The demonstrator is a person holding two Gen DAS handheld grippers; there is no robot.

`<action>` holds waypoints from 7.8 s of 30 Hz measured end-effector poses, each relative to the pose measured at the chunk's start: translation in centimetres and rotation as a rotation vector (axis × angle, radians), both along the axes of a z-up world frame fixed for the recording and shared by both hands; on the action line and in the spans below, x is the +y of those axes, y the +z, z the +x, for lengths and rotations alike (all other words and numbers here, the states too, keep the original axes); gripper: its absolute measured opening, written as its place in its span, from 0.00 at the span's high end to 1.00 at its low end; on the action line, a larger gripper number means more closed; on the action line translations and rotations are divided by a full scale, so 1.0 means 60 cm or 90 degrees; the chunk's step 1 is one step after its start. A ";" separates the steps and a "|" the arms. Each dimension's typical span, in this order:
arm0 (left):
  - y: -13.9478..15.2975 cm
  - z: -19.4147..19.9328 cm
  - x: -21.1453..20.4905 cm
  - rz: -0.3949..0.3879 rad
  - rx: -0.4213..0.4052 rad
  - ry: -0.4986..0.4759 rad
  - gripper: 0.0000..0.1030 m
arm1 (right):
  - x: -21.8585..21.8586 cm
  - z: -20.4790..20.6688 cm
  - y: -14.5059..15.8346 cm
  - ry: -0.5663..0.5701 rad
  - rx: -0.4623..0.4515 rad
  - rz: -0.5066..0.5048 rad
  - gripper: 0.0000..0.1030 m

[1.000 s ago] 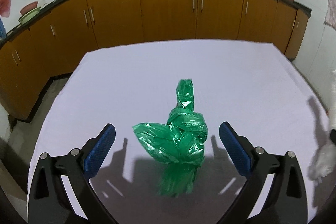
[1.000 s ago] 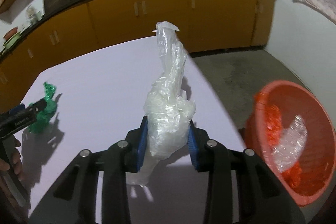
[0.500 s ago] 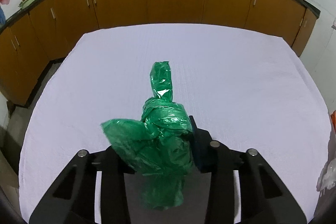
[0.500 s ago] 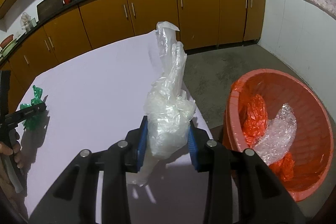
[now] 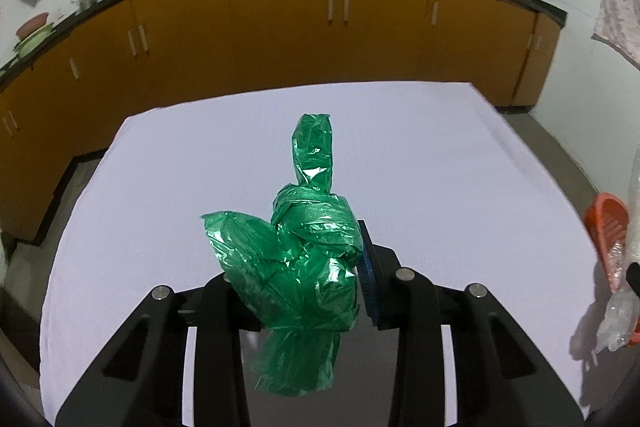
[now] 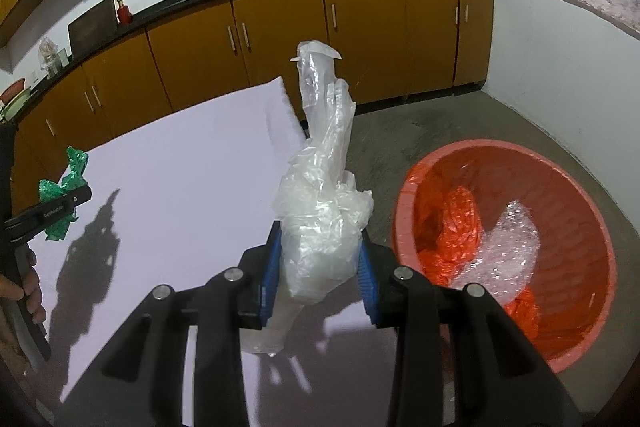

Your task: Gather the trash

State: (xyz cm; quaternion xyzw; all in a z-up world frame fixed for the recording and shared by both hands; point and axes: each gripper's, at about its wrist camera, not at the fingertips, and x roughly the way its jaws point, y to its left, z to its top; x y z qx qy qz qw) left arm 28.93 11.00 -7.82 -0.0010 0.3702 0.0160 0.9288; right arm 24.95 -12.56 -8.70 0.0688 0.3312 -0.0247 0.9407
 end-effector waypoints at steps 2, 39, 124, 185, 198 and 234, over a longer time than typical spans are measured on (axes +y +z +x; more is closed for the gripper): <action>0.007 -0.005 -0.018 -0.003 -0.005 -0.015 0.65 | -0.009 -0.008 0.007 -0.006 -0.006 0.000 0.67; 0.047 -0.061 -0.263 -0.014 -0.032 -0.220 0.65 | -0.162 -0.102 0.028 -0.124 -0.042 -0.014 0.67; -0.006 -0.107 -0.437 -0.085 -0.003 -0.359 0.25 | -0.328 -0.158 0.041 -0.220 -0.107 -0.053 0.04; 0.128 -0.514 -0.160 0.037 -0.312 -0.012 0.02 | -0.073 -0.491 0.156 -0.139 -0.257 -0.147 0.04; 0.126 -0.518 -0.161 0.038 -0.314 -0.018 0.02 | -0.073 -0.491 0.151 -0.139 -0.254 -0.139 0.04; 0.116 -0.518 -0.171 0.027 -0.293 -0.019 0.02 | -0.077 -0.489 0.152 -0.136 -0.250 -0.140 0.04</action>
